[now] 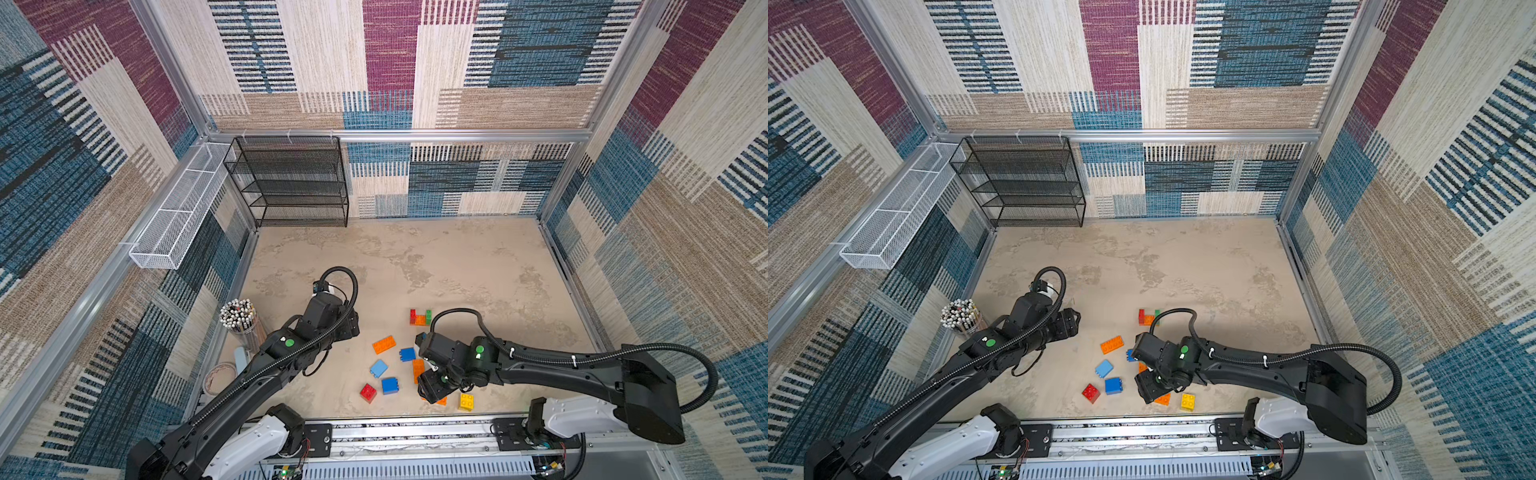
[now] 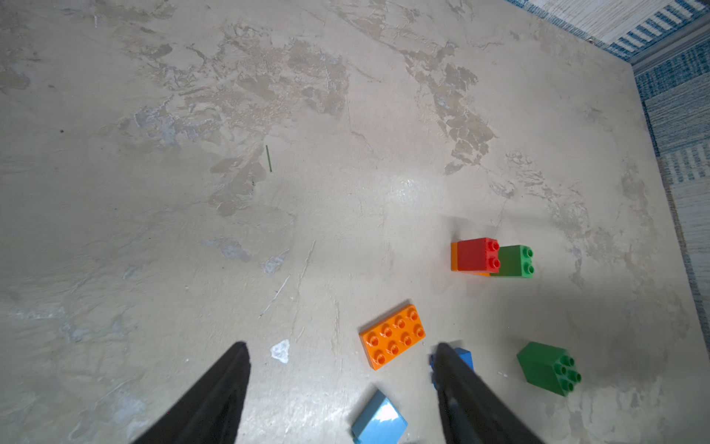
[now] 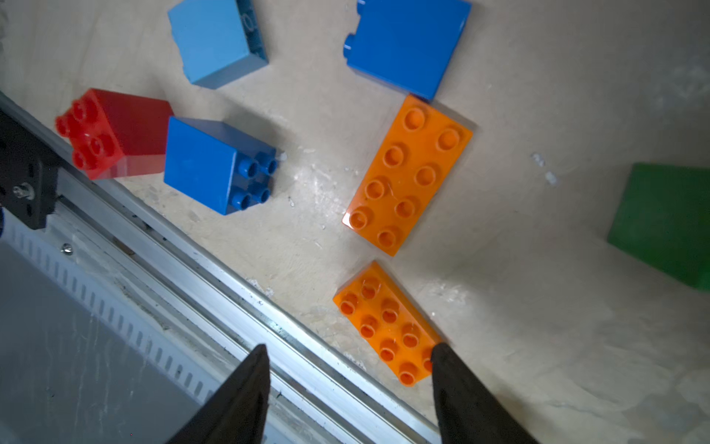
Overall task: Assemble the letter p with lego
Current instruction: Pick up the lego brick from the center of the board.
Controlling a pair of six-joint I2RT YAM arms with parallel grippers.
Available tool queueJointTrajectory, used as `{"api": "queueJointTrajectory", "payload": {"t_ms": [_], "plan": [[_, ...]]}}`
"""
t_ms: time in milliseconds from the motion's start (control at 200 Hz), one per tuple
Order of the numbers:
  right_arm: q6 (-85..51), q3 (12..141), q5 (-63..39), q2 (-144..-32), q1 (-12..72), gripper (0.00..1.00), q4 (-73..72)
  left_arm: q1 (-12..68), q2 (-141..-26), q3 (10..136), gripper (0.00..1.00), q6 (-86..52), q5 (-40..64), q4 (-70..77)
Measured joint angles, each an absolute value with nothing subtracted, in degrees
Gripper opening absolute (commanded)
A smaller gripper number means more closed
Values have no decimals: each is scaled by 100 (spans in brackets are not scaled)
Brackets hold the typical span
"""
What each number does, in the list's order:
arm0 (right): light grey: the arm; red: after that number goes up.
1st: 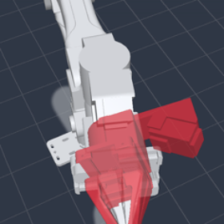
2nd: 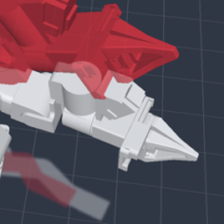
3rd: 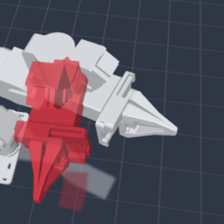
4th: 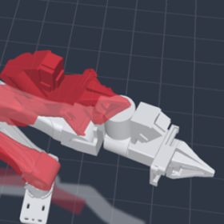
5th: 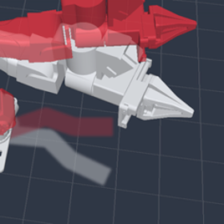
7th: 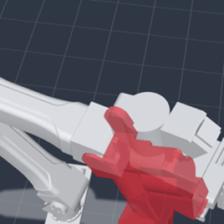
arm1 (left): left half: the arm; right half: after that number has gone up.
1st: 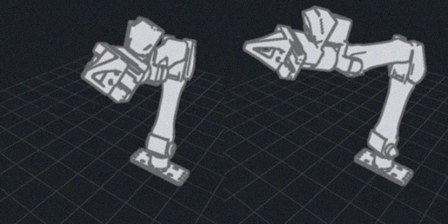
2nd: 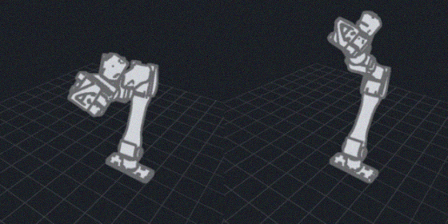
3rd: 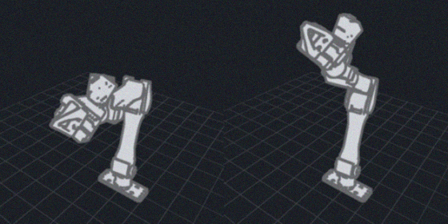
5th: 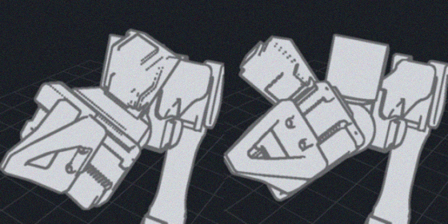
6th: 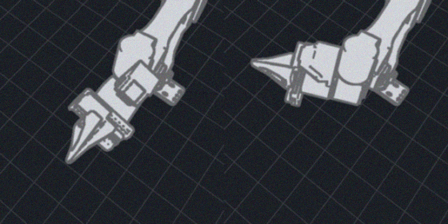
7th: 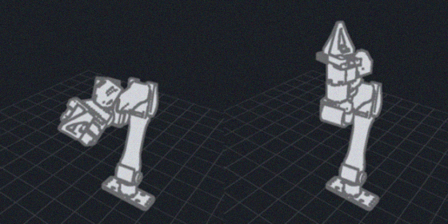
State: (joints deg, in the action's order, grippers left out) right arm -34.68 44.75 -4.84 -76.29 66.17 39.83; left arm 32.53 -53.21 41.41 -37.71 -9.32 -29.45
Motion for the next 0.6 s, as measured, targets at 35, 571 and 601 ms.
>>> {"api": "queueJointTrajectory", "payload": {"t_ms": [35, 571, 601], "plan": [[-3489, 4418, -399, -7669, 6681, 65, 3957, 3210, -5308, 4112, 80, -3769, -875, -2952], [-3551, 4178, 12, -8276, 7124, 51, 3787, 2963, -5249, 3975, 98, -3730, -716, -2976], [-3551, 4185, 38, -8298, 7126, 48, 3804, 2956, -5251, 3970, 98, -3730, -716, -2976]]}}
